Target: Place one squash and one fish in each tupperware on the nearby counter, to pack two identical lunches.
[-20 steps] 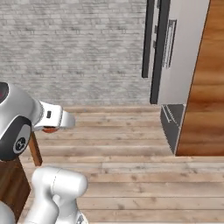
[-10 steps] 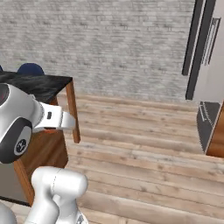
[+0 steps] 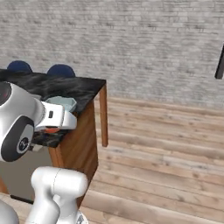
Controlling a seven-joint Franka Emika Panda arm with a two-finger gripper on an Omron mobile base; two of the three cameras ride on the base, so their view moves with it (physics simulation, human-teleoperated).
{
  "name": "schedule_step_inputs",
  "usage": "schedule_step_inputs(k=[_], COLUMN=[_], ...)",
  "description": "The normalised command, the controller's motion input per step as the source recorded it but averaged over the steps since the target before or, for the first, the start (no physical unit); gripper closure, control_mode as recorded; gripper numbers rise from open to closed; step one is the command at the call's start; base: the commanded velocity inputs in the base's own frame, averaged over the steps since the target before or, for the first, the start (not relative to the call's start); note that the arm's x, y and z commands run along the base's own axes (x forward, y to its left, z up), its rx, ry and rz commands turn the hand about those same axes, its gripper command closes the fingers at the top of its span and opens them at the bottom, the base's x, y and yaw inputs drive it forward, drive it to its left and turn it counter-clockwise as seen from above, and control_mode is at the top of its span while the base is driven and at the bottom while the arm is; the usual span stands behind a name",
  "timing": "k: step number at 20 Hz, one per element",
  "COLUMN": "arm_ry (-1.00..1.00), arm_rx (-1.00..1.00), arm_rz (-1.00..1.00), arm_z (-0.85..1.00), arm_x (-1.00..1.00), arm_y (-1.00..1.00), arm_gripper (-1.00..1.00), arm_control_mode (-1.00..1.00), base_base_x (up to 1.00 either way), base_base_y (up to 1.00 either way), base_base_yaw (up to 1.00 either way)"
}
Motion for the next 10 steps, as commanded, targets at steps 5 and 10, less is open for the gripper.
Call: schedule_step_inputs(k=[5, 10], arm_ry=[0.0, 0.0], arm_rx=[0.0, 0.0], arm_rz=[0.0, 0.0], arm_z=[0.0, 0.0], arm_x=[0.0, 0.0], arm_y=[0.0, 0.0], arm_gripper=[1.0, 1.0], arm_control_mode=[1.0, 1.0], base_base_x=[-0.1, -0.07], base_base_y=[1.0, 1.0], base_base_yaw=[0.02, 0.0])
